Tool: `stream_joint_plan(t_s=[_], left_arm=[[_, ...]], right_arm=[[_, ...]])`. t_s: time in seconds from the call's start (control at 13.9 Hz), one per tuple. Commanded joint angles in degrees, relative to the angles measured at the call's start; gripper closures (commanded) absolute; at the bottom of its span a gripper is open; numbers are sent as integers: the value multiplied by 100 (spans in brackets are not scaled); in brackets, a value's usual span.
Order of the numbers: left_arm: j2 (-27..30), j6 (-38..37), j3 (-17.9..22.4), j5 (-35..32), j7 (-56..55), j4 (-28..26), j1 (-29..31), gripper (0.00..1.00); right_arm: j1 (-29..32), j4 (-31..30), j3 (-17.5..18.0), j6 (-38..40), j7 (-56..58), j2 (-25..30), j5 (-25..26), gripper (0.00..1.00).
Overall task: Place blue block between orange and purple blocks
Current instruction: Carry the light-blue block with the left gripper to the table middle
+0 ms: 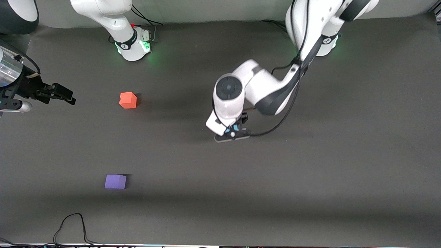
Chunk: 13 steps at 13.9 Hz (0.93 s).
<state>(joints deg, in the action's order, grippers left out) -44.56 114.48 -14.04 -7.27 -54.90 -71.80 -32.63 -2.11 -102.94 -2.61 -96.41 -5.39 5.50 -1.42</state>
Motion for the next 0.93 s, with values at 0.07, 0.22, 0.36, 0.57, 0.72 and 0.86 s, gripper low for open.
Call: stream_joint_plan(t_s=[0.07,0.22,0.36,0.57,0.72,0.86], left_arm=[[-746,715,-3,-170,-12,78,-129,83],[-887,822,6,-152,-12,87,-252,83],[-967,865,6,-161,-12,87,-331,82],[-967,874,6,-152,-38,105,-349,78],[-967,875,6,-152,-30,122,-402,67],[-950,875,15,-152,6,131,-367,0]], right_arm=[[-18,-86,-38,9,46,30,71,0],[-18,-77,-38,9,20,30,63,0],[-27,-77,-29,9,-24,30,54,0],[-35,-51,6,0,-15,-31,54,0],[-36,-33,24,-35,-15,-49,54,0],[-36,11,41,-35,2,-110,36,0]])
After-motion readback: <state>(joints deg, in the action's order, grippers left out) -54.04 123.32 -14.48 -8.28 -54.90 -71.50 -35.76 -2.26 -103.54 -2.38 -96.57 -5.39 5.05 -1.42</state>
